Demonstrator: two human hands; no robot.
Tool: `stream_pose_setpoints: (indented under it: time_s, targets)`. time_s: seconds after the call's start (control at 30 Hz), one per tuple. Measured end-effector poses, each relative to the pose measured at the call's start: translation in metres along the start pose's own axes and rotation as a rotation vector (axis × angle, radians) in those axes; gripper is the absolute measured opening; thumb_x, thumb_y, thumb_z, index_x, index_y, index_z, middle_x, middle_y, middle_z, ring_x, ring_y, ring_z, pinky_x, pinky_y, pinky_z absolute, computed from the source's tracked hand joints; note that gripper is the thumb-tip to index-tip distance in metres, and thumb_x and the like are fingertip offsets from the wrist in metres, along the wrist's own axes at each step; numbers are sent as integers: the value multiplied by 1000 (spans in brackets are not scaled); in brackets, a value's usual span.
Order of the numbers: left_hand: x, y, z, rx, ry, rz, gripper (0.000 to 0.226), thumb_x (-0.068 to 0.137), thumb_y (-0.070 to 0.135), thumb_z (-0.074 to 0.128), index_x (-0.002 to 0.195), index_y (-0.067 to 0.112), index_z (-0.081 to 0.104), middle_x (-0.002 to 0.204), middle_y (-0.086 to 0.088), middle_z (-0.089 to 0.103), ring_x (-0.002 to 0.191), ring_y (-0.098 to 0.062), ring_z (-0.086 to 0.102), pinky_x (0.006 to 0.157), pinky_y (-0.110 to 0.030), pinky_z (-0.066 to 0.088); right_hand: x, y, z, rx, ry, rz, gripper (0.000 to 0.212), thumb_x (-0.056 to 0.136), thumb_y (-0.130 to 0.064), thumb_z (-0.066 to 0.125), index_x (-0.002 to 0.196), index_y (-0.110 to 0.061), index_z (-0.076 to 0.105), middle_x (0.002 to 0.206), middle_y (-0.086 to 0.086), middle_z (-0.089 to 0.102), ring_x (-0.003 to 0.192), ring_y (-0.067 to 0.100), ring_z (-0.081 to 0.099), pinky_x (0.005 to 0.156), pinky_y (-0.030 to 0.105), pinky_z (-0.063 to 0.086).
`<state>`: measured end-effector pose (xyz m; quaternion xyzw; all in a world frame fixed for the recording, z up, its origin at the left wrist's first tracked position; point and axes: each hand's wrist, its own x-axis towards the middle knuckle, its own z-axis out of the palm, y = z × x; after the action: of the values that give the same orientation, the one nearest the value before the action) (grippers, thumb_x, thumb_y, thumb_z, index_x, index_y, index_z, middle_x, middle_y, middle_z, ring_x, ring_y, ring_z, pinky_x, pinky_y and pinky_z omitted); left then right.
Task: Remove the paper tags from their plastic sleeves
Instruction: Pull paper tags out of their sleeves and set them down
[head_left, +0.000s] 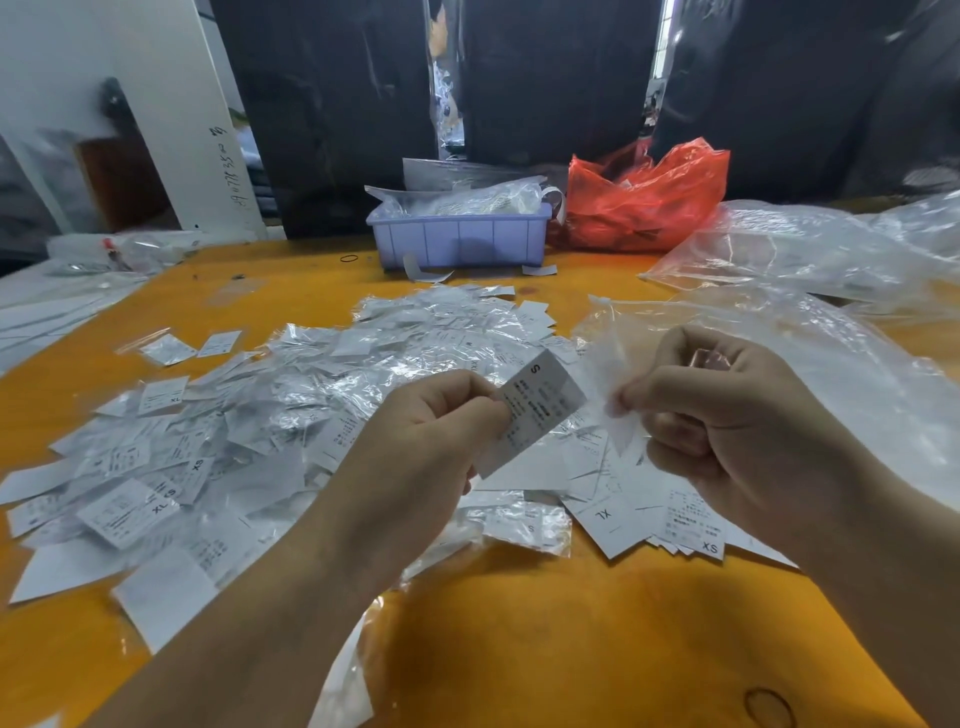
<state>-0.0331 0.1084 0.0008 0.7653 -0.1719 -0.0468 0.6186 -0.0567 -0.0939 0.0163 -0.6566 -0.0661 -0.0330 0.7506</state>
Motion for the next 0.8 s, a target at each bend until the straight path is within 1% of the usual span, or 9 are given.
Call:
stream_pose_setpoints:
  time_s: [0.07,0.13,0.2,0.33,0.43,0.5,0.57,0.67,0.8]
  targets:
    - [0,0,0,6,-4,-7,20,77,36,53,64,24,63,67,15,66,51,1,46,48,-14,41,0,2,-1,17,17,28,29,60,12,71,69,-13,58,62,19,24,48,18,11,40,21,17]
    - [-1,1,1,16,-25,-6,22,77,36,52,62,22,61,66,15,66,52,-4,47,49,-17,43,1,3,-2,35,39,70,27,71,12,65,92,-6,65,62,10,27,43,12,17,39,20,18]
    - [-3,4,2,14,-35,4,23,76,33,50,63,17,58,62,14,66,50,-6,50,49,-18,45,1,3,-2,32,42,117,29,77,9,62,101,-4,70,58,4,32,43,10,22,36,21,22]
    - [-7,8,3,70,4,49,23,70,26,53,62,5,51,61,11,67,46,-6,57,47,-21,48,1,3,-1,35,43,182,22,85,3,58,93,-7,76,58,0,43,44,10,28,36,19,27]
    - [-6,8,2,94,34,46,19,65,21,57,60,4,50,65,5,69,49,-11,63,47,-27,53,0,2,0,69,47,196,22,88,2,54,89,-6,74,61,3,55,44,10,28,34,19,26]
    - [-6,7,2,75,47,36,15,63,18,61,67,6,53,66,0,68,54,-11,66,46,-31,54,-1,2,1,66,33,187,19,89,-1,53,86,-7,72,65,7,58,43,11,28,33,19,26]
    - [-6,6,1,52,26,1,19,63,17,62,81,14,58,68,0,69,60,-9,68,47,-30,53,-1,2,2,44,15,173,11,81,-2,60,85,-7,69,61,8,58,42,11,27,33,18,25]
    - [-5,3,3,57,-41,-53,30,67,21,59,97,24,61,74,3,72,62,-6,65,49,-23,50,0,2,2,15,18,149,22,66,-8,67,88,-7,66,55,4,56,42,10,24,35,18,22]
    - [-6,3,5,86,-80,-70,23,68,24,58,88,25,69,79,12,73,55,1,61,48,-20,48,1,3,1,42,78,125,31,62,-8,71,93,-5,68,57,4,53,40,9,24,34,19,23]
